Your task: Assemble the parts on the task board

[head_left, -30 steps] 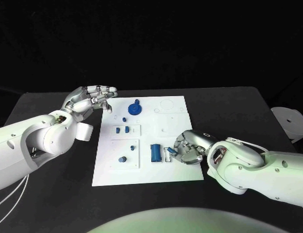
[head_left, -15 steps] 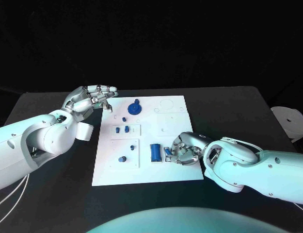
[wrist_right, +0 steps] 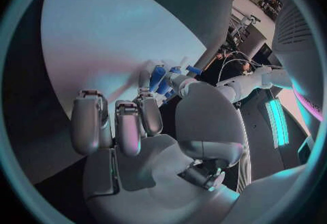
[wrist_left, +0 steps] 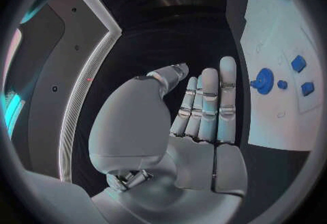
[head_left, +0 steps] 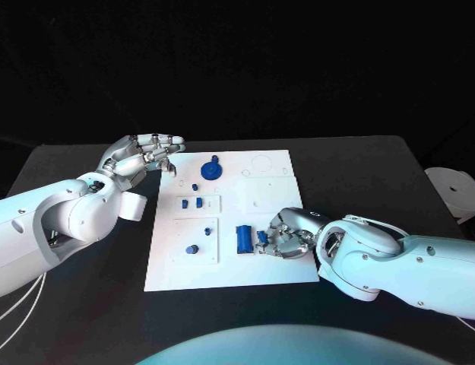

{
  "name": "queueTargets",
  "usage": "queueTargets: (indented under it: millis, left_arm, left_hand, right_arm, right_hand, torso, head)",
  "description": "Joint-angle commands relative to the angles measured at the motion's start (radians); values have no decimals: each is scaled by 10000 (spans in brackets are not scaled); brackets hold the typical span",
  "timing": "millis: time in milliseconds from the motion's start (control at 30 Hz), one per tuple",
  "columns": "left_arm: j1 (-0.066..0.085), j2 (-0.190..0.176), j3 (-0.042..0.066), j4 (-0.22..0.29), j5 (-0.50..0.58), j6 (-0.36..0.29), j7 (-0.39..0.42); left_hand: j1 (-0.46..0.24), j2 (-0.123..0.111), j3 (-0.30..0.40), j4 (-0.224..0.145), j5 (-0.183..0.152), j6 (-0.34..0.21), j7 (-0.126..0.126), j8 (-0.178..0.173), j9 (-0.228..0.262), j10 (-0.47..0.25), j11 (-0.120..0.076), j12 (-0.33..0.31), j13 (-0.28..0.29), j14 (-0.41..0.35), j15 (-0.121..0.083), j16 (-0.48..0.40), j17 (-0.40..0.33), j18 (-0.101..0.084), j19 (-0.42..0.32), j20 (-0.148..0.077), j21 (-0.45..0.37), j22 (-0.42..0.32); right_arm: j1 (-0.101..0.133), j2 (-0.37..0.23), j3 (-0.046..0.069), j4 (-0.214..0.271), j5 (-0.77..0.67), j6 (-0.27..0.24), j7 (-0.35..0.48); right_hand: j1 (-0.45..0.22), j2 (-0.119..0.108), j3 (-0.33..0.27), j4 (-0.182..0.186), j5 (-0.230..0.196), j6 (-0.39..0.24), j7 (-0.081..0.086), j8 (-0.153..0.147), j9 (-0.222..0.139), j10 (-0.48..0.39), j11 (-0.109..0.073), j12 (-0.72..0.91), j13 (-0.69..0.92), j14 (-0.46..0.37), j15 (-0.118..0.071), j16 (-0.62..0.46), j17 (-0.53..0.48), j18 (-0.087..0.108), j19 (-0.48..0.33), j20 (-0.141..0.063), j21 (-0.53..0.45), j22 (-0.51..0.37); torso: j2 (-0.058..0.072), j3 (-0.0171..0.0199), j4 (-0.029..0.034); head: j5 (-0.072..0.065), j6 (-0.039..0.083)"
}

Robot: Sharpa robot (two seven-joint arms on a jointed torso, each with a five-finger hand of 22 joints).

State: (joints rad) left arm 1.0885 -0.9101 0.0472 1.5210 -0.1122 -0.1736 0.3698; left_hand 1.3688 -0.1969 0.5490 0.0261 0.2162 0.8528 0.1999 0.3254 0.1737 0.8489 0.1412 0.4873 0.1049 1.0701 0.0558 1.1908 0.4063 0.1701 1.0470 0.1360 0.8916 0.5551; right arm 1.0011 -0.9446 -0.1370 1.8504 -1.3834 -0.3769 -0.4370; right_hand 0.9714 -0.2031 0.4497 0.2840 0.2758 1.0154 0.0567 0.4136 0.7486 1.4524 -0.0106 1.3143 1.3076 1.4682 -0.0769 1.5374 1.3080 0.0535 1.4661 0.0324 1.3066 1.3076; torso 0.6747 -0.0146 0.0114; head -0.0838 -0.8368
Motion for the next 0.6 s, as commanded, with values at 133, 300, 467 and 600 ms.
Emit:
queueTargets:
  millis: [133, 300, 467, 600]
  left_arm:
    - [4, 7, 7, 30, -35, 146, 32]
    - [4, 5, 7, 27, -35, 147, 30]
    - [4, 0, 7, 22, -35, 147, 26]
    - [4, -6, 7, 23, -35, 149, 22]
  left_hand:
    - [-14, 113, -21, -16, 51, -56, 1, 62, 12, -70, -19, 27, 12, -85, -4, 37, -15, 151, -27, 52, -33, -8]
    - [-14, 113, -21, -16, 51, -56, 1, 62, 12, -70, -19, 27, 12, -85, -4, 37, -15, 151, -27, 52, -33, -8]
    - [-14, 113, -21, -16, 51, -56, 1, 62, 12, -70, -19, 27, 12, -85, -4, 37, -15, 151, -27, 52, -33, -8]
    - [-14, 113, -21, -16, 51, -56, 1, 62, 12, -70, -19, 27, 12, -85, -4, 37, -15, 151, -27, 52, -33, -8]
  right_arm:
    - [-4, 25, 0, 7, -142, -30, 113]
    - [-5, 7, 0, 29, -166, -77, 157]
    - [-5, -114, 0, 94, -208, -124, 269]
    - [-5, -227, 0, 125, -234, -82, 369]
  right_hand:
    - [-249, 53, -459, 80, -395, 73, -27, -81, -23, 26, -75, 2, 734, 805, -20, -25, 1521, -14, 157, -12, -66, 1840]
    - [-356, 112, -679, 87, -574, 79, -33, -87, -25, 27, -80, 1, 737, 806, -24, -26, 1522, -12, 158, -15, -81, 1843]
    - [-317, 121, -707, 64, -586, 80, -36, -87, -25, 33, -83, 12, 746, 809, -25, -21, 1539, -17, 168, -16, -54, 1853]
    - [39, 134, -795, 10, -580, 75, -41, -94, -25, 40, -89, 22, 758, 811, -31, -18, 1548, -19, 173, -22, -56, 1861]
  torso:
    - [-4, -1, 3]
    - [-3, 6, 1]
    - [-3, 11, -6]
    - [1, 12, -14]
  head:
    - [4, -3]
    - [12, -7]
    - [14, -6]
    - [30, -2]
